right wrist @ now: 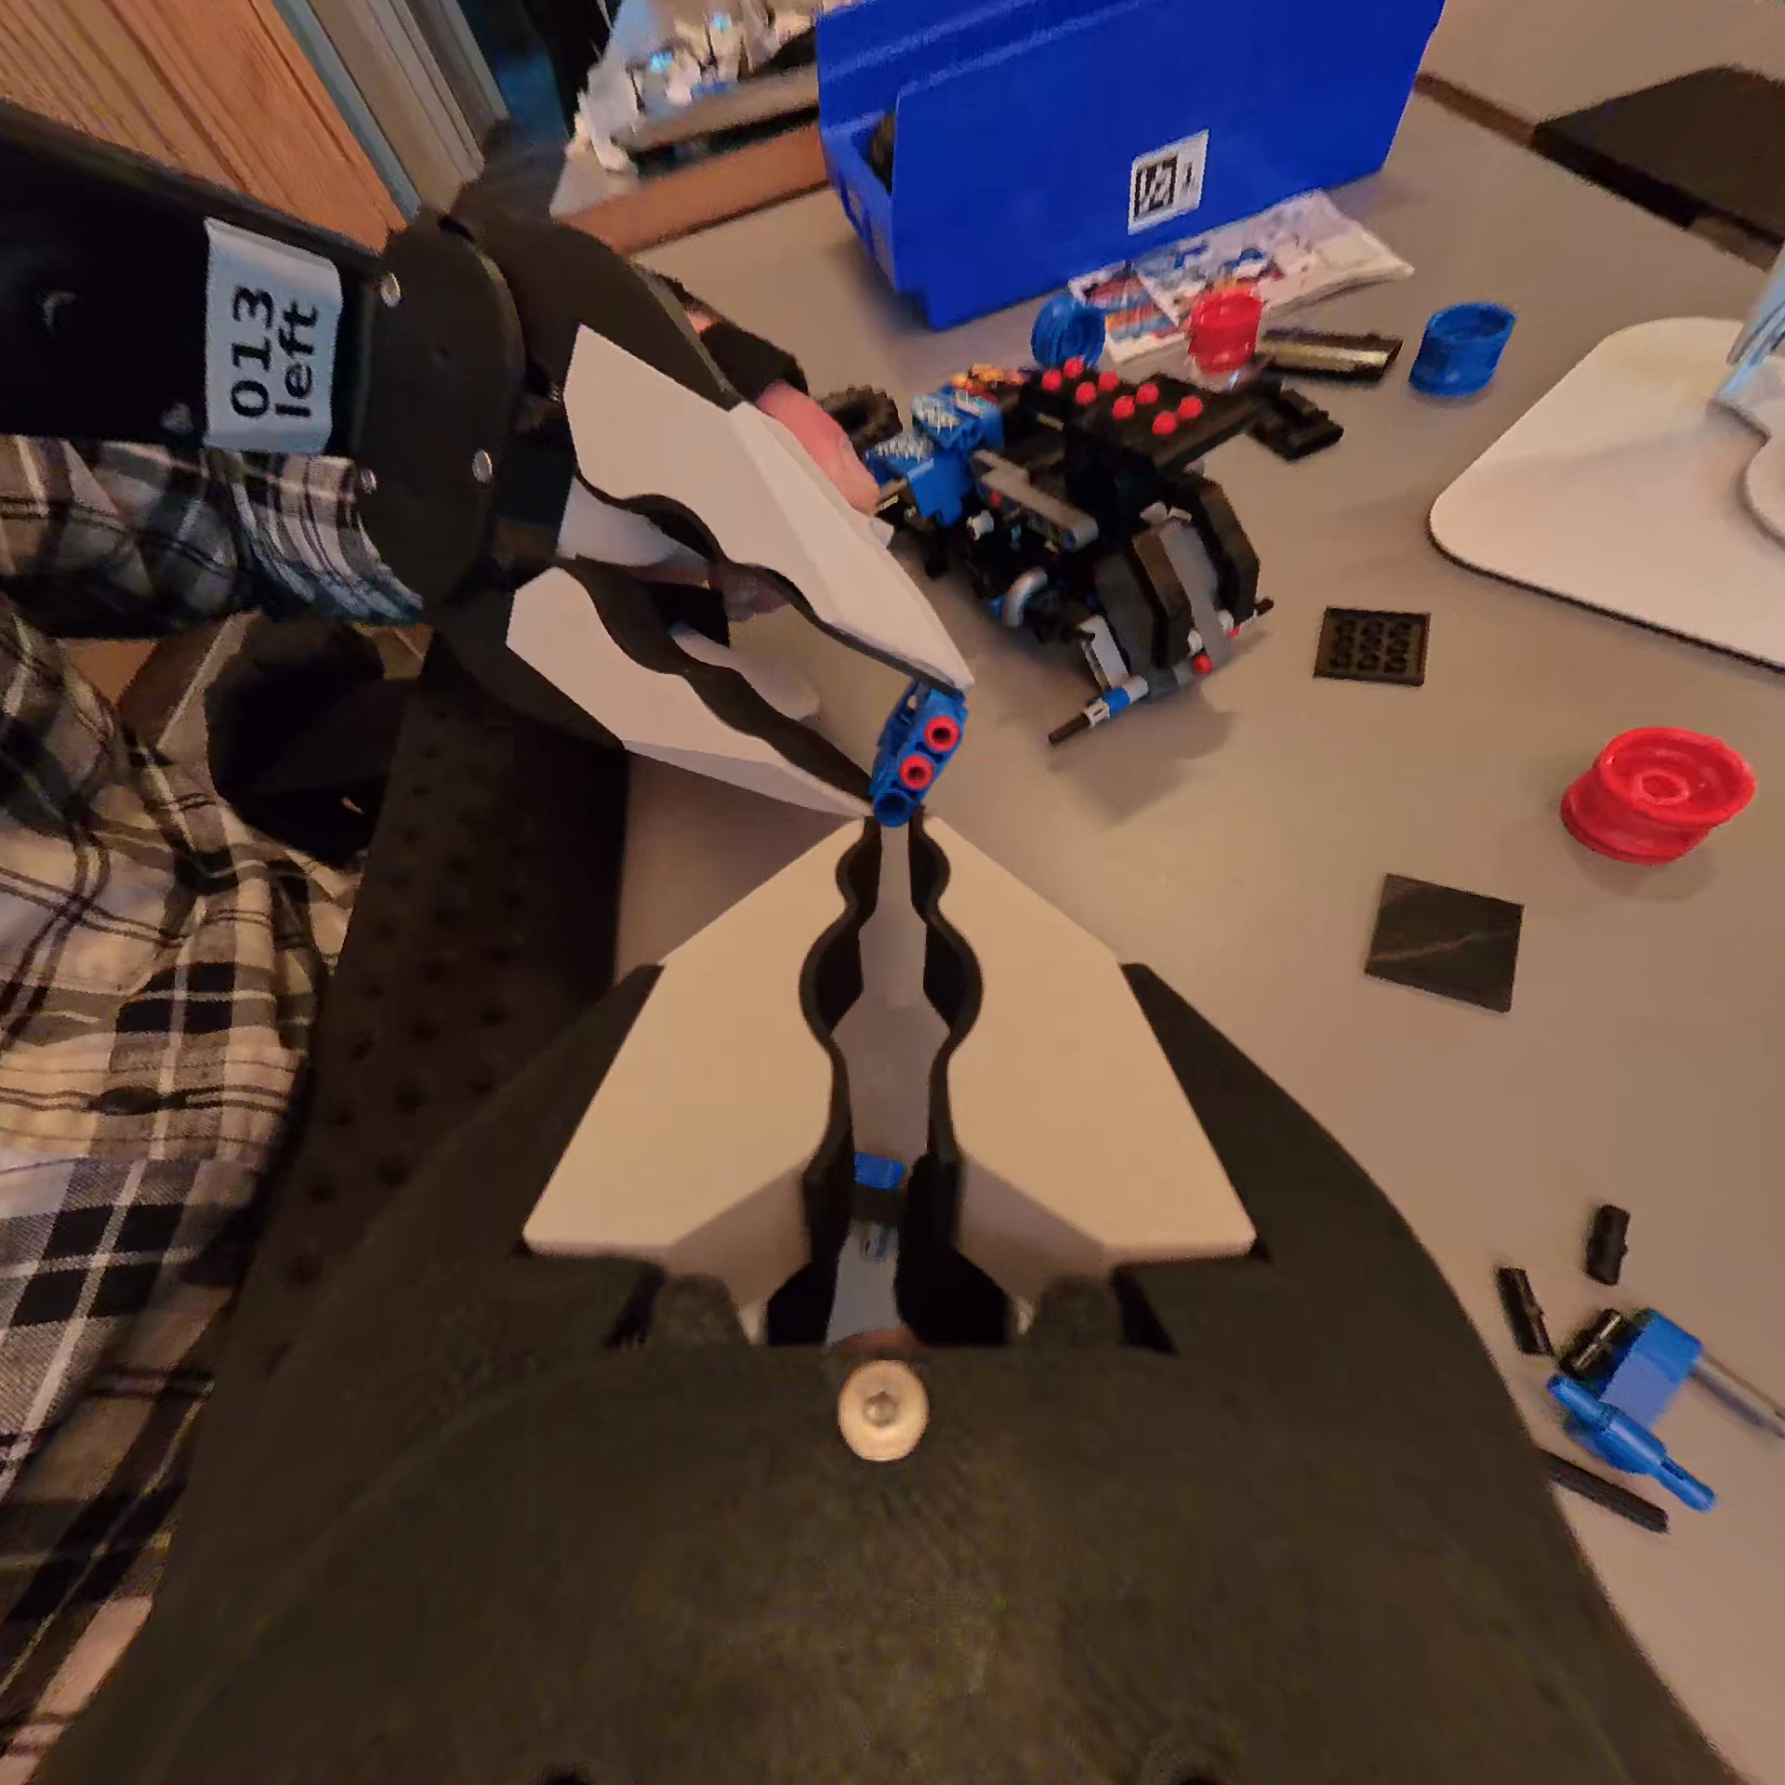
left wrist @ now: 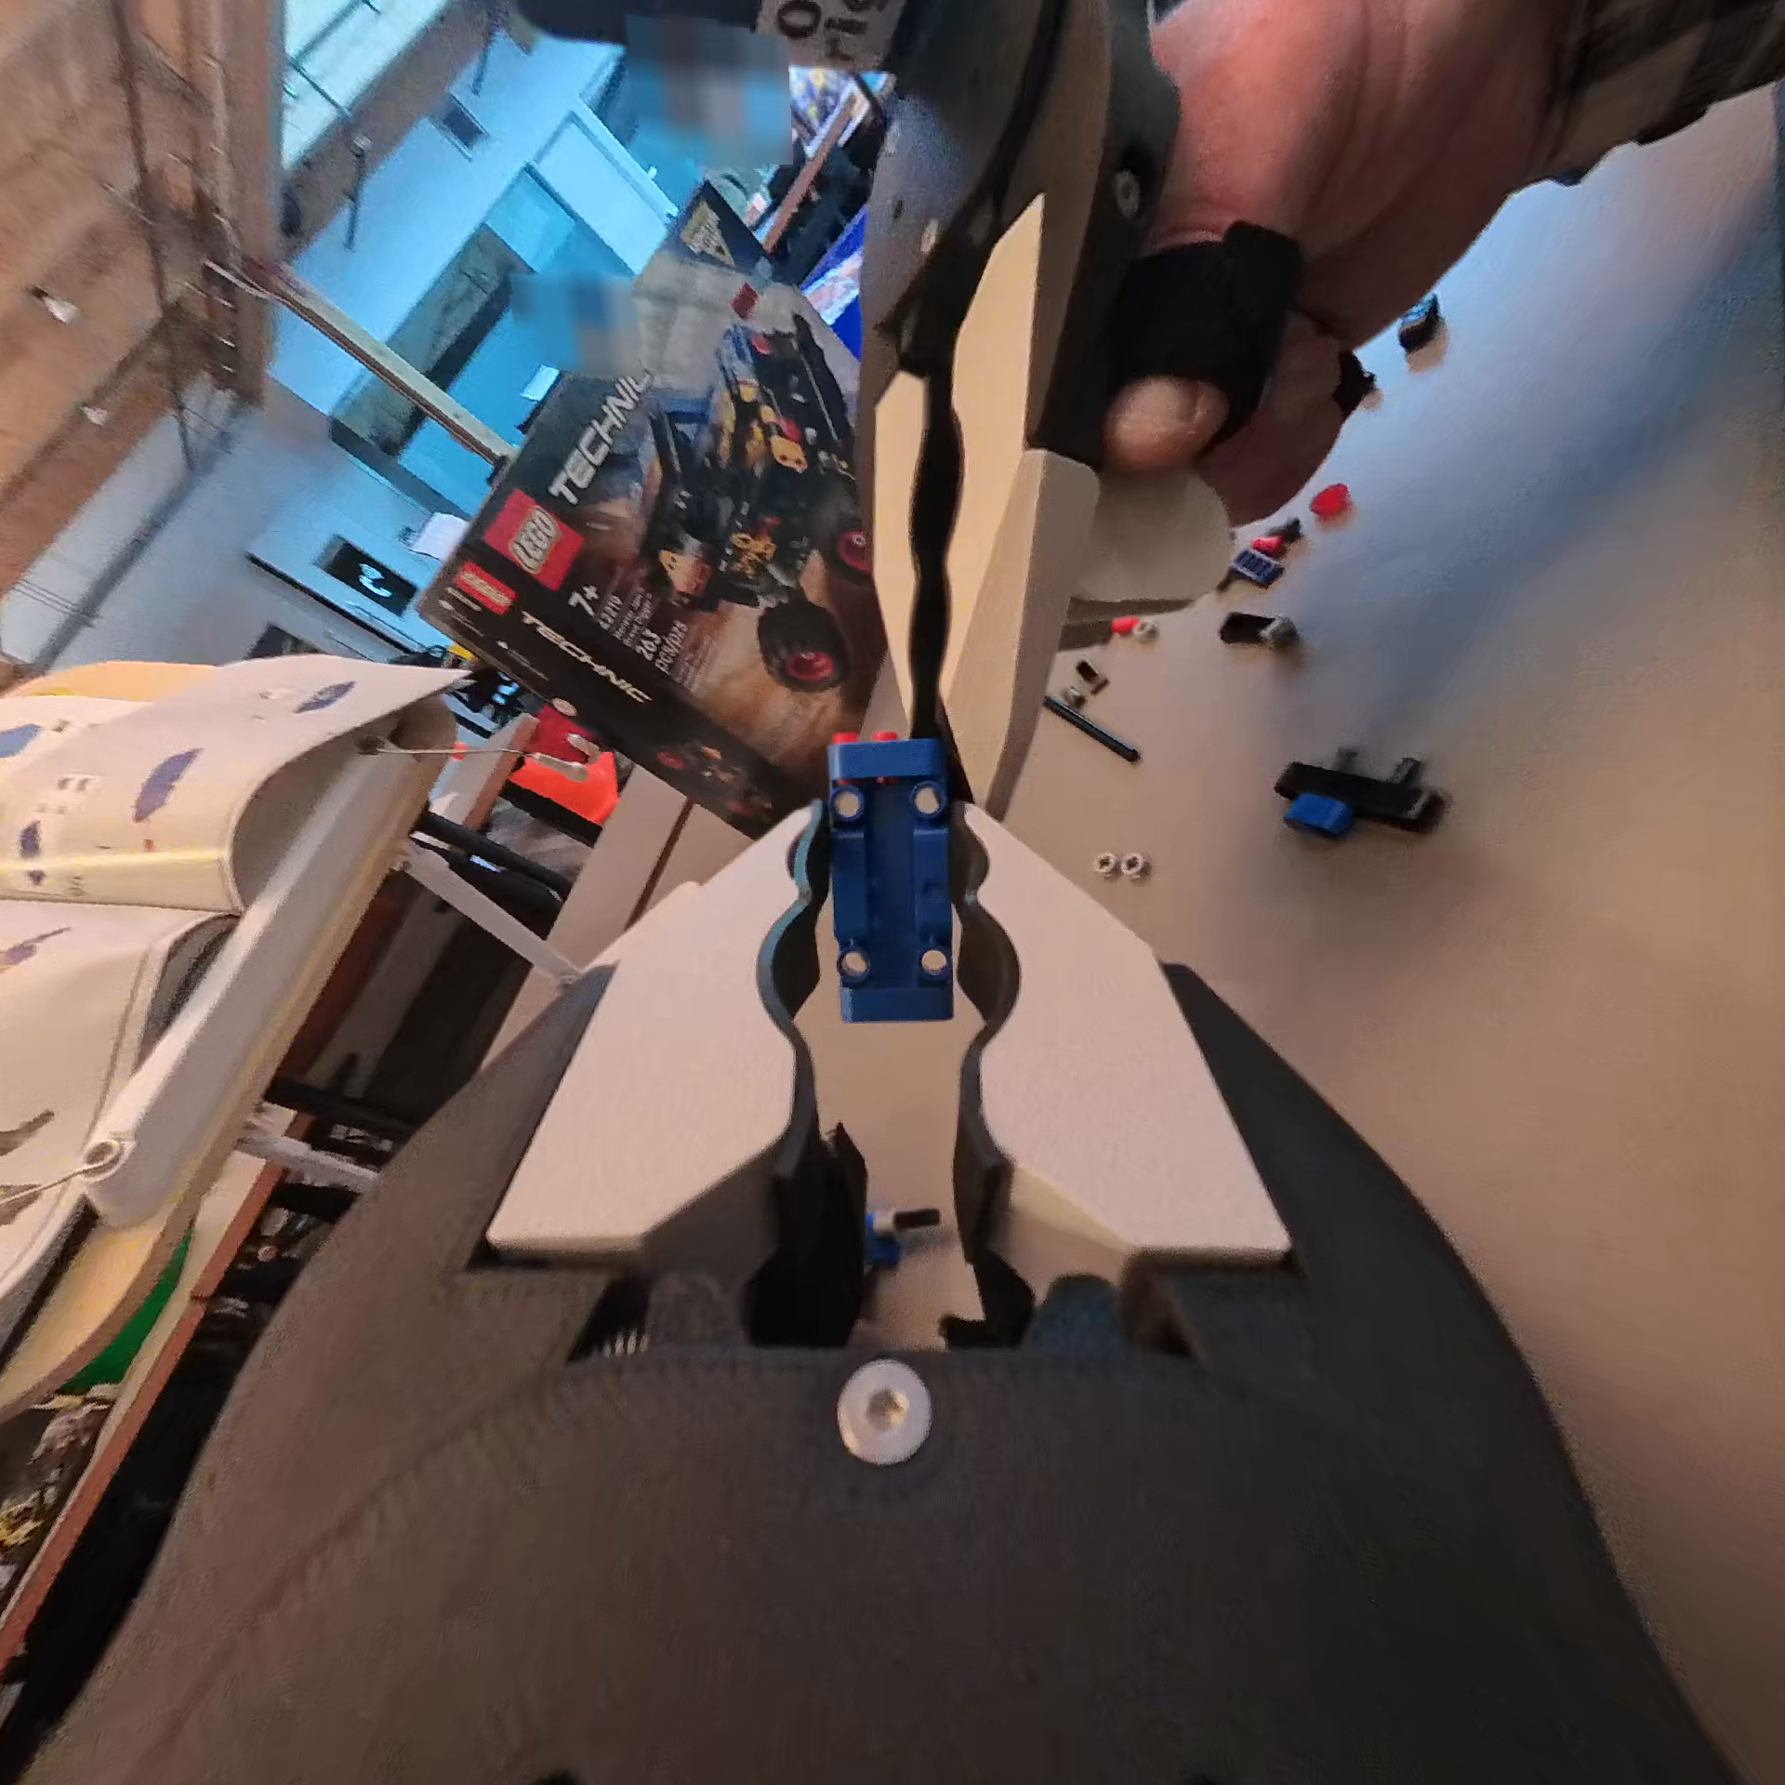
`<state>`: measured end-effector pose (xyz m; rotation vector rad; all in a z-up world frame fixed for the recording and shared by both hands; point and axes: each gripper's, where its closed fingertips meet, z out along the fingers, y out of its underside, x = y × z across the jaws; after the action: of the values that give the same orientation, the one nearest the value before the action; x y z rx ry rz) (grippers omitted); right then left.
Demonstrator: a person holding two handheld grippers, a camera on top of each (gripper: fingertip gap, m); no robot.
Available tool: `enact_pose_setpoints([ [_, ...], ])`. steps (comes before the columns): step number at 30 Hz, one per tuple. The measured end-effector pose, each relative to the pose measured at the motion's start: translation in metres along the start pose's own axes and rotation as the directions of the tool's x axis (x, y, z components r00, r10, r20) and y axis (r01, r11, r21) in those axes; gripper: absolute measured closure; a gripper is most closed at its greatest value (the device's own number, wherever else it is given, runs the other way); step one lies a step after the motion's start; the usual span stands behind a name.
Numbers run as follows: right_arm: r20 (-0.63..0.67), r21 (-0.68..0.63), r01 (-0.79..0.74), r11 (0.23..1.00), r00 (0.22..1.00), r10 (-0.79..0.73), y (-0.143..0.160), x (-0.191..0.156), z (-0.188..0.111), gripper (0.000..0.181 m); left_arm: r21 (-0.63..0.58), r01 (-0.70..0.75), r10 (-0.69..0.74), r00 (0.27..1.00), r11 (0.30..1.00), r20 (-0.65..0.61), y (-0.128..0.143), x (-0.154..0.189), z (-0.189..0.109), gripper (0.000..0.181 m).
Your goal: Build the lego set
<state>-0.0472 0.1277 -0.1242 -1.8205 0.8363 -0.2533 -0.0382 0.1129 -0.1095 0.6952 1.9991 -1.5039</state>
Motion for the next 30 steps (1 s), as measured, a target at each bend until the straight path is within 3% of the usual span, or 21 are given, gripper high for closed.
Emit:
enact_pose_setpoints([
  [11,0.025,0.218,-0.141,0.966,0.990,0.138,-0.026,0.011,-0.016,0.164,0.016,-0.148,0.145,0.978,0.989,0.148,-0.015,-0.022,0.003,0.159],
  [19,0.105,0.271,-0.206,0.940,0.977,0.183,-0.034,0.008,-0.021,0.157,0.020,-0.212,0.204,0.959,0.977,0.199,-0.023,-0.027,0.006,0.159],
  [24,0.090,0.303,-0.188,0.934,0.982,0.168,-0.039,0.006,-0.022,0.165,0.015,-0.221,0.212,0.951,0.975,0.226,-0.024,-0.031,0.006,0.159],
  [30,0.111,0.333,-0.199,0.922,0.979,0.171,-0.043,0.006,-0.025,0.154,0.020,-0.200,0.189,0.952,0.980,0.242,-0.026,-0.034,0.005,0.159],
])
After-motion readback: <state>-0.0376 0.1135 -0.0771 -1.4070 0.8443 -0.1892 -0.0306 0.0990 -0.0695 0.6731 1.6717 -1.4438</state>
